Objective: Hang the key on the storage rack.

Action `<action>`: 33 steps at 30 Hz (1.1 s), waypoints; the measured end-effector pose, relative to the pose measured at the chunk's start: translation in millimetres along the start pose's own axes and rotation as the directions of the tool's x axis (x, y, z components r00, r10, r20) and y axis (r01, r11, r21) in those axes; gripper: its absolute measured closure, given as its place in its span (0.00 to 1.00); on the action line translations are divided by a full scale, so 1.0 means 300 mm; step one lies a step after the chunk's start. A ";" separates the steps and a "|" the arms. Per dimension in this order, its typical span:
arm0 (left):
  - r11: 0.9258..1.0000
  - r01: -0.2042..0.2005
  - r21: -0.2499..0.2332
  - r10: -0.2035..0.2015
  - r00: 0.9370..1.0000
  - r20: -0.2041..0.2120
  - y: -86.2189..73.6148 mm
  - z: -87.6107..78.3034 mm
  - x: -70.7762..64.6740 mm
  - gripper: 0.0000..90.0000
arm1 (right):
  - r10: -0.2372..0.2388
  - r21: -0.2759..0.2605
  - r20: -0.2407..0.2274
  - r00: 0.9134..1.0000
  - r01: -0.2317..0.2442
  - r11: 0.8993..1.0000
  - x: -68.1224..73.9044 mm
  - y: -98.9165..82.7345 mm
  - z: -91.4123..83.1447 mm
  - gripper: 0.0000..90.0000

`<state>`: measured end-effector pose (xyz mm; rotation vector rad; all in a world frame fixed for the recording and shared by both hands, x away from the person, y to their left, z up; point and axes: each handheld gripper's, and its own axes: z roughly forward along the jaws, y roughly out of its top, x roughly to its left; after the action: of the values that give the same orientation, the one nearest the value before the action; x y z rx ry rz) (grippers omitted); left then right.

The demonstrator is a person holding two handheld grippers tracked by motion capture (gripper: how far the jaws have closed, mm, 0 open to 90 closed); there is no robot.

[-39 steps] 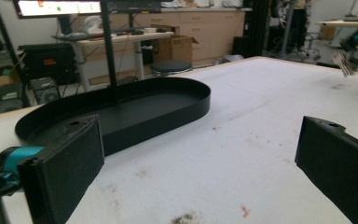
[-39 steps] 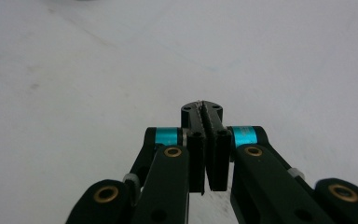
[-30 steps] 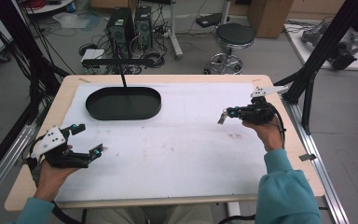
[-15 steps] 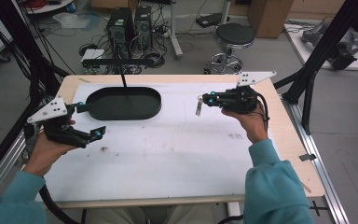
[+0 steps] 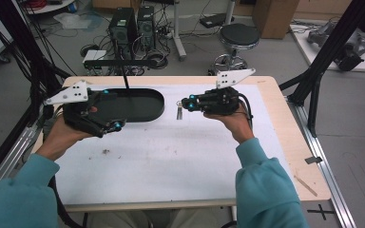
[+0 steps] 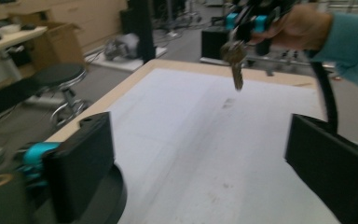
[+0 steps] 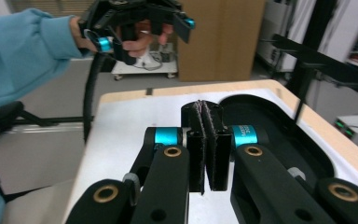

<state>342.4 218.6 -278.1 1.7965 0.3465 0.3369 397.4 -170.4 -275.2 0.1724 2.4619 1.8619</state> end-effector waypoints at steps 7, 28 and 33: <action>1.000 -0.015 0.021 0.014 0.998 0.068 0.049 0.081 -0.022 0.12 | -0.006 0.000 -0.059 0.998 0.006 1.000 0.008 0.010 0.062 0.99; 0.998 -0.010 0.067 -0.005 0.977 0.215 0.084 0.226 -0.049 0.12 | -0.017 0.005 -0.116 0.993 0.017 1.000 0.017 0.015 0.110 0.99; 0.998 -0.016 0.066 -0.001 0.971 0.239 0.088 0.240 -0.053 0.21 | -0.026 0.002 -0.129 0.991 0.027 1.000 0.018 0.015 0.114 0.99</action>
<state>358.3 142.3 -270.7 1.8812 0.1822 0.1121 396.0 -135.8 -280.1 0.0201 2.5363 1.9155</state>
